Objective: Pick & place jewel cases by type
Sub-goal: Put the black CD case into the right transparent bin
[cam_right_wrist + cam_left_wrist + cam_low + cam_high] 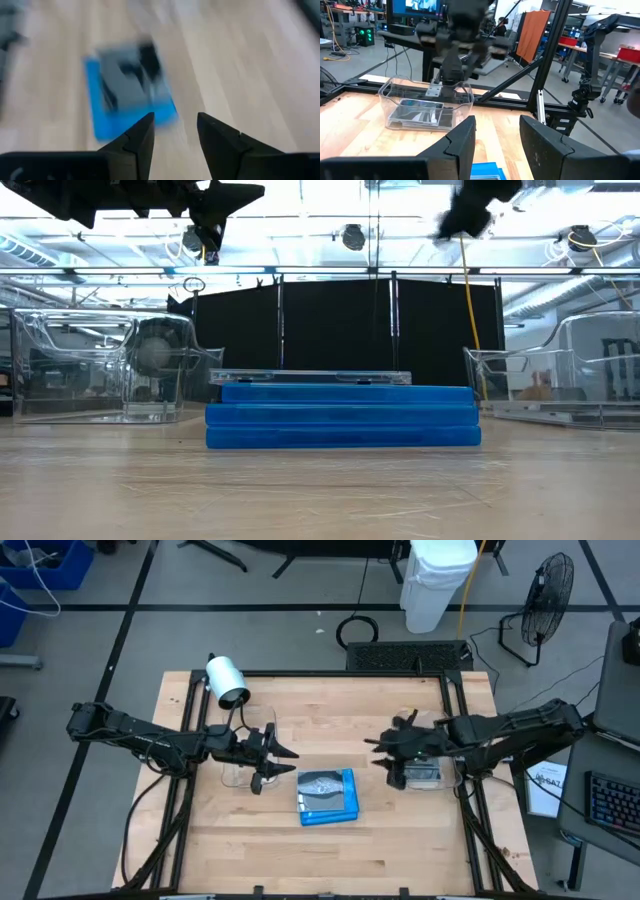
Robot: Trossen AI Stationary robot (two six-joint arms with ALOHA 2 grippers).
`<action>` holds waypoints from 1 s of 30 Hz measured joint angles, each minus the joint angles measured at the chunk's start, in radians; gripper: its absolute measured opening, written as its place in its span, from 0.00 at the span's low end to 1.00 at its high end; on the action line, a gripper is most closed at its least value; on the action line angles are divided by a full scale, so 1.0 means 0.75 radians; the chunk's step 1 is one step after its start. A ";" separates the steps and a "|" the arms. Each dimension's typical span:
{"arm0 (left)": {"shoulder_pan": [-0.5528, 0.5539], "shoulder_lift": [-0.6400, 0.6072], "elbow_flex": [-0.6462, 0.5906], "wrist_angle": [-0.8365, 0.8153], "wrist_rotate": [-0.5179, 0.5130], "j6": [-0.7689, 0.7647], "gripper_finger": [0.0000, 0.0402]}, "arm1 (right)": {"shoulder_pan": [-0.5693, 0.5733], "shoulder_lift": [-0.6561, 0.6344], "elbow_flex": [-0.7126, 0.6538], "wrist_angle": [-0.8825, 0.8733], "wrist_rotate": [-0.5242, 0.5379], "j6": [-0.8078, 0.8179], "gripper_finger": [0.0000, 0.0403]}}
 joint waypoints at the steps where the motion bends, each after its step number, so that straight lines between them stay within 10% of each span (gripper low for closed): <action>1: 0.000 0.000 0.000 0.000 0.000 0.000 0.40 | 0.020 -0.002 -0.021 0.102 -0.012 -0.064 0.34; 12: 0.000 0.000 0.000 -0.011 0.002 -0.139 0.40 | 0.089 0.015 -0.534 1.202 -0.180 -0.385 0.34; 18: -0.118 0.004 -0.002 -0.212 0.152 0.277 0.40 | 0.089 0.002 -0.735 1.477 -0.180 -0.357 0.34; 30: -0.680 0.261 0.062 -0.088 -0.661 0.684 0.40 | 0.084 0.002 -0.812 1.564 -0.177 -0.364 0.34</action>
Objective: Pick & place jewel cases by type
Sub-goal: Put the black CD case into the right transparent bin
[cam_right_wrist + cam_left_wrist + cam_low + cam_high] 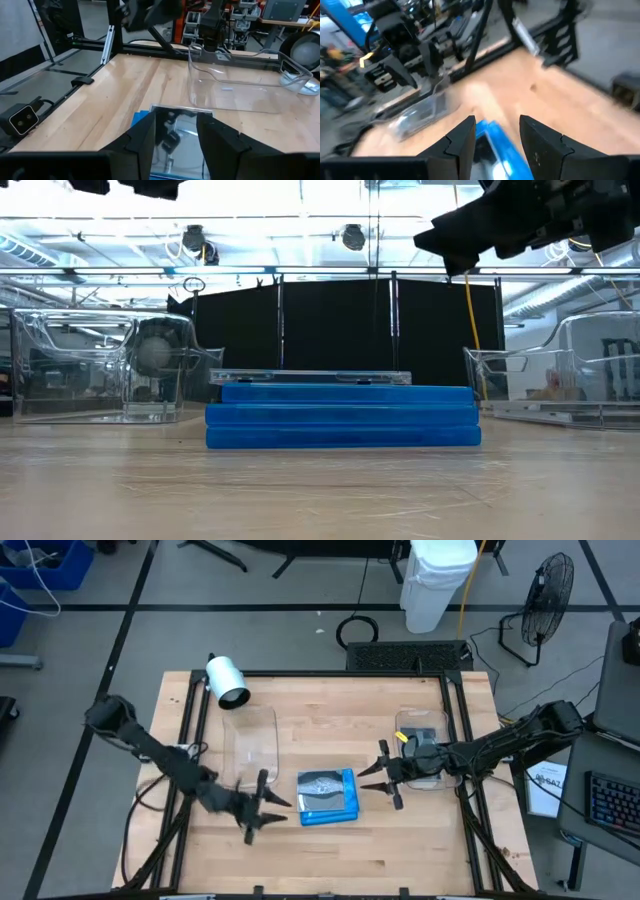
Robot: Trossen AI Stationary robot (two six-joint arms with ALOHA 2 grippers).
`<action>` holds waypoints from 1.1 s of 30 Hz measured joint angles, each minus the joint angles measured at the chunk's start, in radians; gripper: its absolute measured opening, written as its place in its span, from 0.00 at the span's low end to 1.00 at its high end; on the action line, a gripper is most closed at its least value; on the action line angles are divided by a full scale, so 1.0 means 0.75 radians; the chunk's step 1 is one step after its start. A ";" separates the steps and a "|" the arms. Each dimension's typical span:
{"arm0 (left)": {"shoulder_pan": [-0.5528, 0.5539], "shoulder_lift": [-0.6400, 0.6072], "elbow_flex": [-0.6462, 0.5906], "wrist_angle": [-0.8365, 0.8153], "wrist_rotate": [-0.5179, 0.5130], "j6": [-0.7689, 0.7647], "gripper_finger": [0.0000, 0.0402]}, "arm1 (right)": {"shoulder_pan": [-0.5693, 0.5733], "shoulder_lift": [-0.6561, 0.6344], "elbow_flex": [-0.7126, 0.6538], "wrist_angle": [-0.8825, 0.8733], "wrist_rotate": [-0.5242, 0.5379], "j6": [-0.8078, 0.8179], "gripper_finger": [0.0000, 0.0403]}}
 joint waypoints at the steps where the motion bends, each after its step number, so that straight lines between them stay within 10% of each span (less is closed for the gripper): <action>1: -0.021 0.052 0.032 -0.014 -0.059 0.030 0.40 | 0.000 0.000 0.000 0.004 0.000 -0.007 0.34; 11: -0.058 0.554 0.546 -0.615 -0.626 0.334 0.40 | -0.001 -0.001 0.000 0.020 0.001 0.015 0.34; 33: -0.111 0.696 0.645 -1.201 -0.527 0.072 0.40 | -0.001 0.000 0.000 0.023 0.001 0.041 0.33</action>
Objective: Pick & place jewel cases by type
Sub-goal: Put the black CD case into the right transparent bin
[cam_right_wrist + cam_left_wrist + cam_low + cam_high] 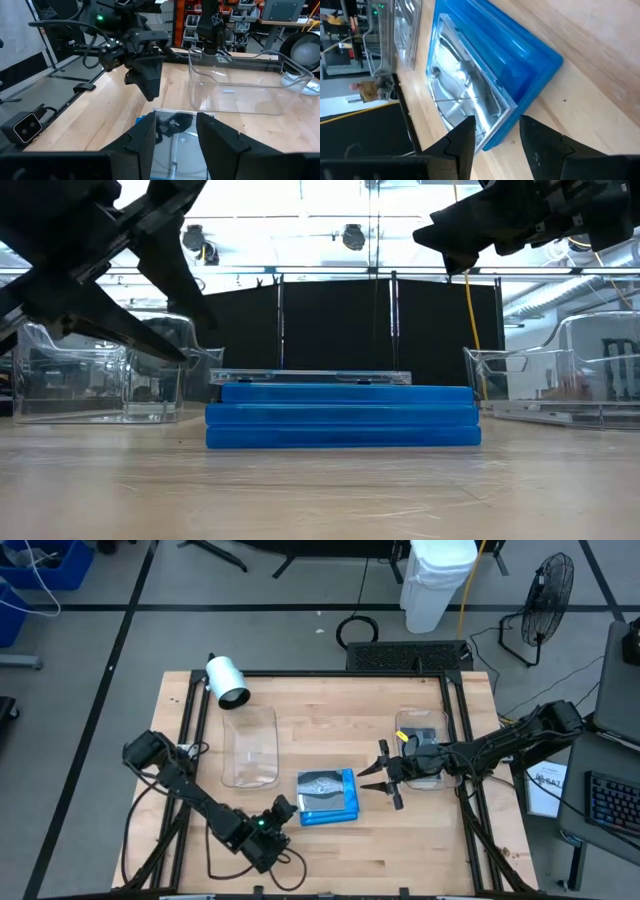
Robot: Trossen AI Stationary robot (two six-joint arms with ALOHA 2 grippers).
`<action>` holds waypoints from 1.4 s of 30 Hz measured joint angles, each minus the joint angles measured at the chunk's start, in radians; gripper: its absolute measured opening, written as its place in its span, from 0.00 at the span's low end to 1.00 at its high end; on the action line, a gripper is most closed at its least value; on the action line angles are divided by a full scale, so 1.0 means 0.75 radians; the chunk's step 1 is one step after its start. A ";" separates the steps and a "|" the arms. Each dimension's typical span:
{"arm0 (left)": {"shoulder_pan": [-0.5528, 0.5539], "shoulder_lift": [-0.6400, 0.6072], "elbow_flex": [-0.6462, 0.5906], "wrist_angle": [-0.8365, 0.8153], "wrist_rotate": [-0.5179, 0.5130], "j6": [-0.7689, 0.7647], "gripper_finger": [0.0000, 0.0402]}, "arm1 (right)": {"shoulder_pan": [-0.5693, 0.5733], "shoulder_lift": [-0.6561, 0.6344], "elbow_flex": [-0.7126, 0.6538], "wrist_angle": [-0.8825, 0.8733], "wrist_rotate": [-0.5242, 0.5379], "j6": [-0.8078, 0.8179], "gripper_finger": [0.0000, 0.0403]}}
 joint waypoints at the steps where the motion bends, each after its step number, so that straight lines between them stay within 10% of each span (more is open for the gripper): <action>1: 0.000 0.000 0.000 0.000 0.000 0.000 0.40 | 0.000 0.000 0.000 0.000 0.000 0.000 0.33; 42: 0.211 0.000 -0.170 0.227 0.048 0.200 0.39 | 0.000 -0.001 0.001 -0.001 0.000 -0.015 0.32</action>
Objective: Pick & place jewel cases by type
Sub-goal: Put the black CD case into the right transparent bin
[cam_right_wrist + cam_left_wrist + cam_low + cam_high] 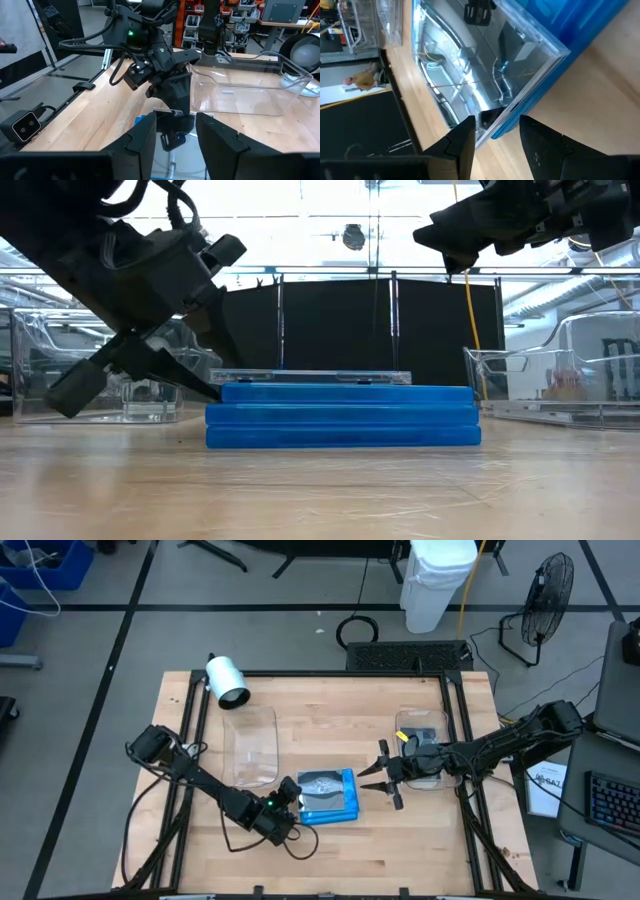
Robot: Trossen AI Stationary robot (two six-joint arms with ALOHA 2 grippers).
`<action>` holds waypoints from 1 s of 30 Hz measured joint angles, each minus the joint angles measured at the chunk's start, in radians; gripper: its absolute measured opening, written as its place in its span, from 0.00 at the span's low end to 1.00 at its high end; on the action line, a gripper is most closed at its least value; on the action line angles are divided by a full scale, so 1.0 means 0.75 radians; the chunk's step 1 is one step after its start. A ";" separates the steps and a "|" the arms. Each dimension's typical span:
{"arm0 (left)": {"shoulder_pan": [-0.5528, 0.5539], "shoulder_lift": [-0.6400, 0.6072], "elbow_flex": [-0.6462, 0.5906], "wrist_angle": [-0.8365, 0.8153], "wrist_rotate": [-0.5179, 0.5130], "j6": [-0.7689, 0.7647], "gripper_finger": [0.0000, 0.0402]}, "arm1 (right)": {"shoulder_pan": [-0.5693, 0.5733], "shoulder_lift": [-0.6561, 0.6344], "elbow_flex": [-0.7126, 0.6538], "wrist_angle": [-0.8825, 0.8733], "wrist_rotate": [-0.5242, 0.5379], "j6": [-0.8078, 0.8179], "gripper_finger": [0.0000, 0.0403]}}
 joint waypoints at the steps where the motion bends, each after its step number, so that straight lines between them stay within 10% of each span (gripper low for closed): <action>1: 0.001 0.000 0.000 0.000 0.013 -0.009 0.39 | 0.000 0.001 0.000 0.000 0.000 0.000 0.32; 10: 0.008 -0.004 0.004 0.078 0.076 -0.064 0.03 | 0.000 0.001 0.000 0.000 0.000 -0.020 0.32; 30: -0.033 -0.064 0.008 0.118 -0.141 0.016 0.07 | 0.000 0.000 0.001 -0.001 0.000 -0.011 0.32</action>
